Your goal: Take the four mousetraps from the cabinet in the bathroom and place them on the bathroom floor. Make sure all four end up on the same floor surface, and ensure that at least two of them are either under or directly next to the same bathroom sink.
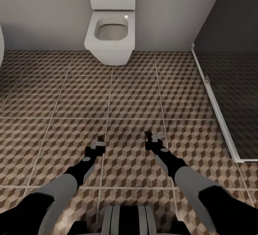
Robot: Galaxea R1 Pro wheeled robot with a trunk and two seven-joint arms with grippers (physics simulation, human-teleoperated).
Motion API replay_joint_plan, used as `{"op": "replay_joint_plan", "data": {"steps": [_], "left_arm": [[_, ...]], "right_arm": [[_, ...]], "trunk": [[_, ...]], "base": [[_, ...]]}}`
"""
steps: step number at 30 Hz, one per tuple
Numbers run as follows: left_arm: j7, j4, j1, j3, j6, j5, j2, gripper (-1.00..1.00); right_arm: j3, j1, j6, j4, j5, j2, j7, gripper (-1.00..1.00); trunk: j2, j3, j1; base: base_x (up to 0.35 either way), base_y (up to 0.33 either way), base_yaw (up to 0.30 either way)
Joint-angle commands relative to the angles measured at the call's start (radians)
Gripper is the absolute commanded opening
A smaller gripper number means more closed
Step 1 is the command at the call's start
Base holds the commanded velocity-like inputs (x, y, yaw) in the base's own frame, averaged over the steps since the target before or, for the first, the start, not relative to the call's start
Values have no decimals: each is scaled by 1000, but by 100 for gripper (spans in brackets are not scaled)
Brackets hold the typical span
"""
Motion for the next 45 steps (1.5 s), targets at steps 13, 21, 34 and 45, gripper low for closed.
{"op": "replay_joint_plan", "data": {"steps": [13,21,34,45], "left_arm": [[8,1,0,-9,-2,4,-1,-100],[8,4,0,-9,-2,4,-1,-100],[8,16,0,-9,-2,3,-3,-100],[8,27,0,-9,-2,3,-5,-100]], "right_arm": [[9,-1,-16,24,8,7,-3,-100],[10,-1,-24,31,9,8,-3,-100],[10,-1,-26,32,10,9,-3,-100],[10,-1,-26,32,11,9,-4,-100]], "trunk": [[0,0,0],[0,0,0],[0,0,0],[0,0,0]], "base": [[303,6,0],[303,129,0],[238,217,0],[289,188,0]]}}
